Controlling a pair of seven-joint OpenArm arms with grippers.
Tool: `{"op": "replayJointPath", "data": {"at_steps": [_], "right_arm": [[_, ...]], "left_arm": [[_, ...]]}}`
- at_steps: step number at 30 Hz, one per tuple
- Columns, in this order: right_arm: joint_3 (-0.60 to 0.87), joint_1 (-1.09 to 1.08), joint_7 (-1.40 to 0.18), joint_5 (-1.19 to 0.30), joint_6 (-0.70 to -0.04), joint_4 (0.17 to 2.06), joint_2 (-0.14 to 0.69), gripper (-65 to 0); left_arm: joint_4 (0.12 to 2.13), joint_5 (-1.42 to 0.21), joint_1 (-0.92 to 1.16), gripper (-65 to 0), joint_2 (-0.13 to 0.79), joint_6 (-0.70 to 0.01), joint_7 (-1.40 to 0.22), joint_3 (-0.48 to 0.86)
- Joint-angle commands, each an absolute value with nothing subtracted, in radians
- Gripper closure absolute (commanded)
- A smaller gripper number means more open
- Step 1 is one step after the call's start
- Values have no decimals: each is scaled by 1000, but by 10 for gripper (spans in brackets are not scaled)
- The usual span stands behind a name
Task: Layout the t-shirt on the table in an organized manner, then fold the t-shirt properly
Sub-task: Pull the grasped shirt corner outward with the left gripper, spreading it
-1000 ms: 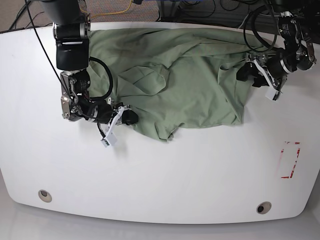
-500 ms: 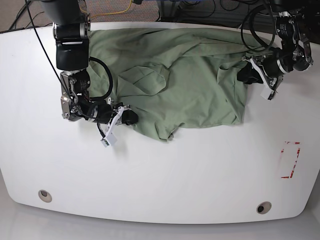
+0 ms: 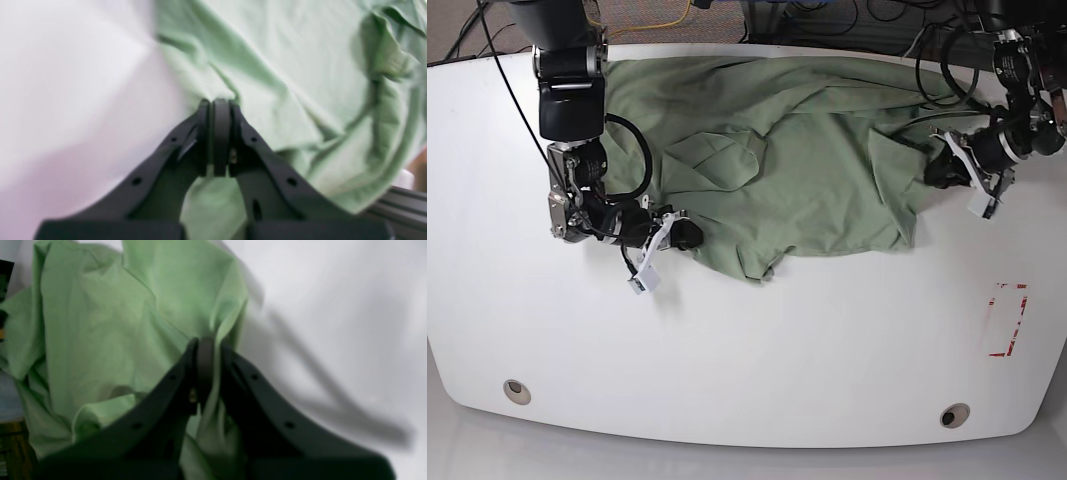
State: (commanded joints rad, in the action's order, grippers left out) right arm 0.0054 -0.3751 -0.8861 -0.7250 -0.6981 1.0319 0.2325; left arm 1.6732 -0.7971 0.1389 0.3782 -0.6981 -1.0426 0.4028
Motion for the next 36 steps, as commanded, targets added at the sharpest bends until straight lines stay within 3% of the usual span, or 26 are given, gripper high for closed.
{"op": "replayJointPath", "data": {"at_steps": [11,21,36], "right_arm": [[5,-375,-886,-725,-698,1032,232,-25],[7,-375,-886,-725,-698,1032,234,-25],[7,-375,-886,-725,-698,1032,236,-27]], "left_arm": [[1669,-690,15,-4,501,-698,-1041,406],[1635,-460,-96,-8,504,-698,-1038,401],[1477,-309,-251,-8,535,-698,-955,374]]}}
